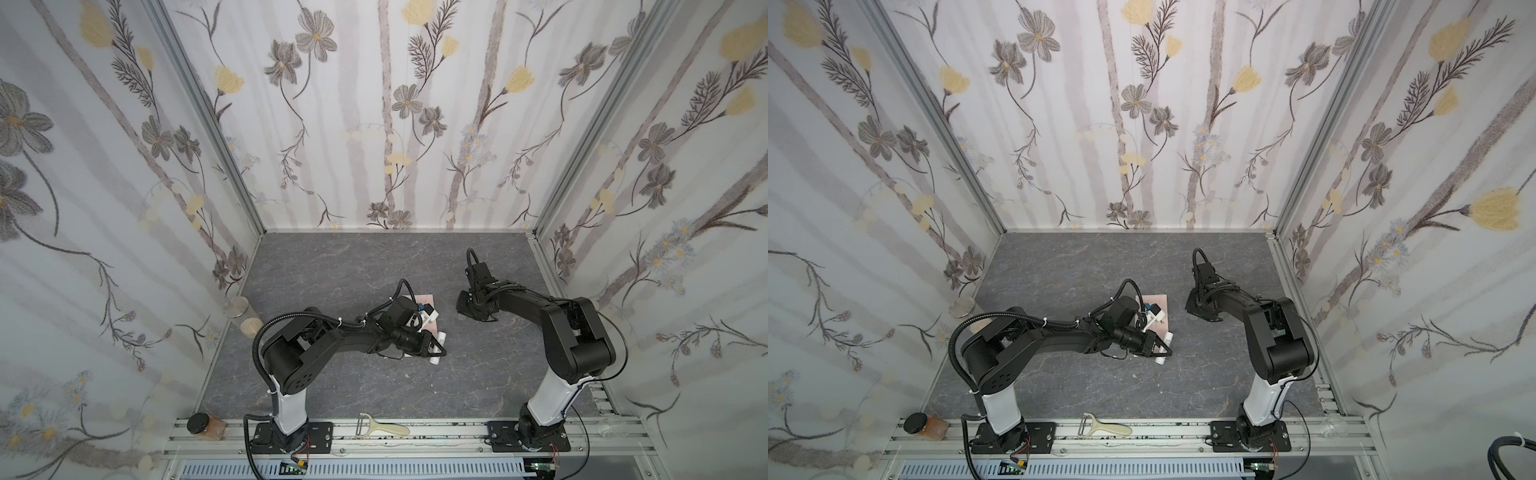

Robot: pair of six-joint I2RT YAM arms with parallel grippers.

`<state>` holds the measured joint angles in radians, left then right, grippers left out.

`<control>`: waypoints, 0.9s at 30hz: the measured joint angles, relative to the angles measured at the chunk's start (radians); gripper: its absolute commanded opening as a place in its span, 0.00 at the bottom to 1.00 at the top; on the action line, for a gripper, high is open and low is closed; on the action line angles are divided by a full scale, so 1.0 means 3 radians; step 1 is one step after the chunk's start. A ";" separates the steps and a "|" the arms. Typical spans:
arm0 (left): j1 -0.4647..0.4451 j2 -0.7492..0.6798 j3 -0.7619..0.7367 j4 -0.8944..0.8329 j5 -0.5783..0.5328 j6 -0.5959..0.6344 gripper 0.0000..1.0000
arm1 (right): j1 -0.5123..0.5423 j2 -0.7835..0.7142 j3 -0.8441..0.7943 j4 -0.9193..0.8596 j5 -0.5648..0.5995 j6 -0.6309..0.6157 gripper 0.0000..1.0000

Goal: Place the letter into the envelope and seal it
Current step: 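Close the right gripper on the translucent cap and lift it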

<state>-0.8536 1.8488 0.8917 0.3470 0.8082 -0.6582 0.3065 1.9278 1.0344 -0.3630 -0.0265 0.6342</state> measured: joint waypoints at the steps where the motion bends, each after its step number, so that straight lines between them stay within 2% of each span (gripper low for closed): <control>1: 0.0000 0.0003 0.0000 0.0001 0.0001 0.0000 0.00 | 0.0000 0.0000 0.0000 -0.0003 0.0000 0.0000 0.35; 27: 0.0000 0.0125 0.0078 0.0029 0.0027 -0.0029 0.00 | 0.0019 0.0023 -0.0014 0.0006 0.0000 -0.0025 0.29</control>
<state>-0.8536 1.8862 0.9150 0.3557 0.8162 -0.6670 0.3122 1.9347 1.0302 -0.3611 -0.0265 0.6266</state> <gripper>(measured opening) 0.223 0.291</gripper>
